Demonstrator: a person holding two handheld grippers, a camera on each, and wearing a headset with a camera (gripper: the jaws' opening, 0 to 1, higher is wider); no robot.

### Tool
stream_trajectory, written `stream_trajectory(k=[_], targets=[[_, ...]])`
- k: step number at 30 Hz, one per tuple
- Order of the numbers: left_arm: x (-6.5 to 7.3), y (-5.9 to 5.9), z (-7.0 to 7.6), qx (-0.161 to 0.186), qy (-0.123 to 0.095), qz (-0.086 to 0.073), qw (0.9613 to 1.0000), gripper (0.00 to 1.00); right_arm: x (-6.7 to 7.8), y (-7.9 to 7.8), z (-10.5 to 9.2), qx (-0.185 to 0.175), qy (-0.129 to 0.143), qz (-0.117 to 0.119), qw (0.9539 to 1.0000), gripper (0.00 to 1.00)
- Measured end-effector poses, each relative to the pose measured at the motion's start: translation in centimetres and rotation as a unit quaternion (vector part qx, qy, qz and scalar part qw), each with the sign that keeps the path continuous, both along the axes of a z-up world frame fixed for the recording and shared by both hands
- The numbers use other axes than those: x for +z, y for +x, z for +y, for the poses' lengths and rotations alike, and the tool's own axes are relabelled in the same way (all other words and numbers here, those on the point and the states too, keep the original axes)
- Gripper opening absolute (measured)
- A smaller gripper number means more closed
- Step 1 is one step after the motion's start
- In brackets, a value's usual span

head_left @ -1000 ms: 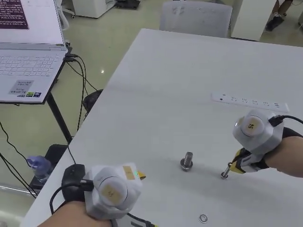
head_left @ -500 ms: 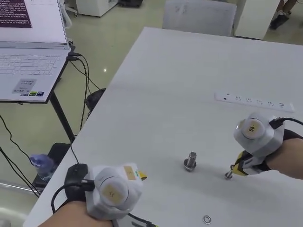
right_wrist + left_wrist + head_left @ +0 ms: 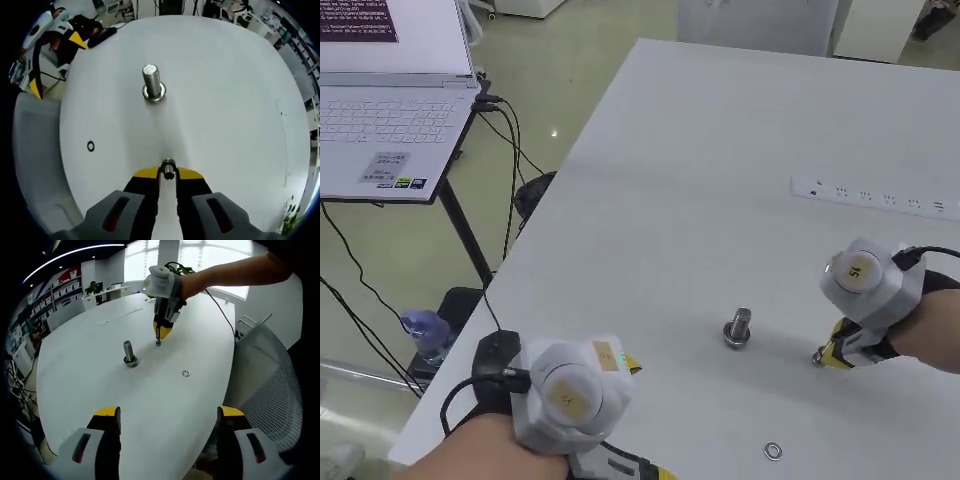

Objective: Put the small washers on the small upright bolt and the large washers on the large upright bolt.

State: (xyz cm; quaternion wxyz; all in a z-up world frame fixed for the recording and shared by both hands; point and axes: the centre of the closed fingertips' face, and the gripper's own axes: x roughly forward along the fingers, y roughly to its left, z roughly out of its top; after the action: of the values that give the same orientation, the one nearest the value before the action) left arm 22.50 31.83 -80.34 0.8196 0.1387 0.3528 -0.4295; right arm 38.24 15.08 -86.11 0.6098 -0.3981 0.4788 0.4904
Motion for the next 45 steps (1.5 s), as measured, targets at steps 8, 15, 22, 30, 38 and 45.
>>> stream_trajectory(k=[8,15,22,30,38,45], targets=[[-0.2,-0.3,0.2,0.000,0.002,0.006,1.0000,0.78,-0.8,0.1,0.0,0.001,-0.004,0.002,1.0000,0.13],[-0.3,-0.3,0.3,-0.001,0.004,0.006,1.0000,0.77,-0.7,-0.1,-0.1,0.003,-0.006,-0.001,1.0000,0.13],[-0.3,-0.5,0.2,-0.004,0.004,0.006,1.0000,0.76,-0.3,-0.6,0.0,-0.001,-0.006,-0.003,1.0000,0.13],[-0.1,-0.8,0.3,-0.002,0.003,0.005,1.0000,0.75,-0.2,-0.9,0.0,-0.005,-0.004,-0.002,1.0000,0.13],[-0.1,-1.1,0.5,0.002,0.003,0.006,1.0000,0.75,0.3,-1.0,0.1,-0.003,0.004,-0.005,1.0000,0.18],[0.3,-1.1,0.5,0.006,0.001,0.000,1.0000,0.76,1.3,-1.0,0.0,0.006,0.007,-0.011,0.9999,0.23]])
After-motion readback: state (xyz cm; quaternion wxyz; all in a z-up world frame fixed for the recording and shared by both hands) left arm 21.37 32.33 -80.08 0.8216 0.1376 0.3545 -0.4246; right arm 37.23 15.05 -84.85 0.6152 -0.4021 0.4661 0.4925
